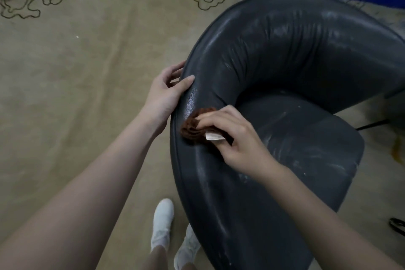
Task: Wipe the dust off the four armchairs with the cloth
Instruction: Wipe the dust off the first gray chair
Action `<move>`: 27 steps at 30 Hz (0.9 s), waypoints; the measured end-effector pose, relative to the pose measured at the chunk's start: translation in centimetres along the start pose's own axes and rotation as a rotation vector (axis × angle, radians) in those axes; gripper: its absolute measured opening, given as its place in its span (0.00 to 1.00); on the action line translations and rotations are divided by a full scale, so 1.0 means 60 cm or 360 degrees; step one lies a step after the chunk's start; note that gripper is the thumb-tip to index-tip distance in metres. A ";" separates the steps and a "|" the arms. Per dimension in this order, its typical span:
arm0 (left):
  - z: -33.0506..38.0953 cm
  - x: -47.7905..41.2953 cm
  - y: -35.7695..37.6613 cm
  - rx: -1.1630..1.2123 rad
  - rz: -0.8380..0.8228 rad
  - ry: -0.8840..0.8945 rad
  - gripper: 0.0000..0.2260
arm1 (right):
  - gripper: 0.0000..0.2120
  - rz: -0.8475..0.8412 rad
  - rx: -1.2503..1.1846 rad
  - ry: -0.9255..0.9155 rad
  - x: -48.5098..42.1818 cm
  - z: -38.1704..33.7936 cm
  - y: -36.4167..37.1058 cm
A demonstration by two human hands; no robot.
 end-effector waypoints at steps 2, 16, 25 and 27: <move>0.002 0.000 0.004 -0.0080 0.0020 0.0014 0.17 | 0.11 0.0124 -0.0112 0.0162 0.006 0.003 -0.002; 0.016 0.002 0.037 -0.0755 0.0127 0.0168 0.25 | 0.09 0.0887 -0.0699 0.1045 0.017 0.086 0.027; 0.016 0.009 0.041 -0.0972 0.0194 0.0229 0.23 | 0.10 0.0927 -0.1416 0.1465 0.059 0.218 0.102; 0.014 0.009 0.041 -0.0995 0.0205 0.0218 0.23 | 0.09 0.0845 -0.1527 0.1548 0.066 0.249 0.125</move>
Point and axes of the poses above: each hand's wrist, its own x-axis away from the middle knuckle, its own y-axis out of the palm, z = x × y, the point moved 1 cm from there along -x, towards the middle knuckle, and after that the axes turned 6 degrees about y, right-handed, at the moved point
